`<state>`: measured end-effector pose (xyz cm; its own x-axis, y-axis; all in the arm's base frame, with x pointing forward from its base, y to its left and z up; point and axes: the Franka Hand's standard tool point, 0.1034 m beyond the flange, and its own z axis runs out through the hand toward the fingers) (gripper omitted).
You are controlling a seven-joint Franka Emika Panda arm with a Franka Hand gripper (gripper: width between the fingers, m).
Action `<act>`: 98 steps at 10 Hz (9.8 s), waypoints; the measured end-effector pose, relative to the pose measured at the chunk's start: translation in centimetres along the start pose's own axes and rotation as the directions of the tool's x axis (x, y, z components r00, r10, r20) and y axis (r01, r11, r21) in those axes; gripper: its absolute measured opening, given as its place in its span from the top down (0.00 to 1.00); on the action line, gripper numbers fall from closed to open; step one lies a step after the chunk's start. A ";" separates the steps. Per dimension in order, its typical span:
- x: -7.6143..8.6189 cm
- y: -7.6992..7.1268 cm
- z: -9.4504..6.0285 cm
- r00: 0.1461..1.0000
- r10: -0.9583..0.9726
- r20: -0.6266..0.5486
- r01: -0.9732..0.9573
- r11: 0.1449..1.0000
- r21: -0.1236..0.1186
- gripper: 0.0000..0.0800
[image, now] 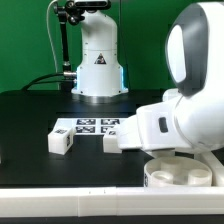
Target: Assemble stool
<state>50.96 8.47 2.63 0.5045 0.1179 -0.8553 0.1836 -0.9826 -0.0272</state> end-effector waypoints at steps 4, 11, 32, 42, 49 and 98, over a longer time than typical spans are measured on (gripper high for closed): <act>1.5 -0.1 0.8 0.999 -0.004 -0.034 0.004 1.000 -0.002 0.19; 1.5 -0.2 1.1 1.000 -0.010 -0.029 0.010 1.000 0.000 0.59; -4.2 2.3 -12.5 0.835 -0.116 -0.539 0.099 0.993 -0.060 0.59; -2.9 3.4 -16.9 0.288 -0.015 -0.957 0.020 1.000 -0.010 0.59; -1.8 1.0 -17.4 0.041 -0.144 -0.989 -0.013 0.989 -0.144 0.59; -1.5 -2.1 -15.1 0.364 -0.265 -0.893 0.119 0.964 -0.238 0.19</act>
Offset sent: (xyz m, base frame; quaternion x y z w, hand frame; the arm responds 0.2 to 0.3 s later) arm -0.0109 -0.0045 -0.0126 -0.0021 0.0166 -0.0065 0.9998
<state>62.55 12.55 11.81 0.8881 0.4316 0.1579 0.4378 -0.8991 -0.0050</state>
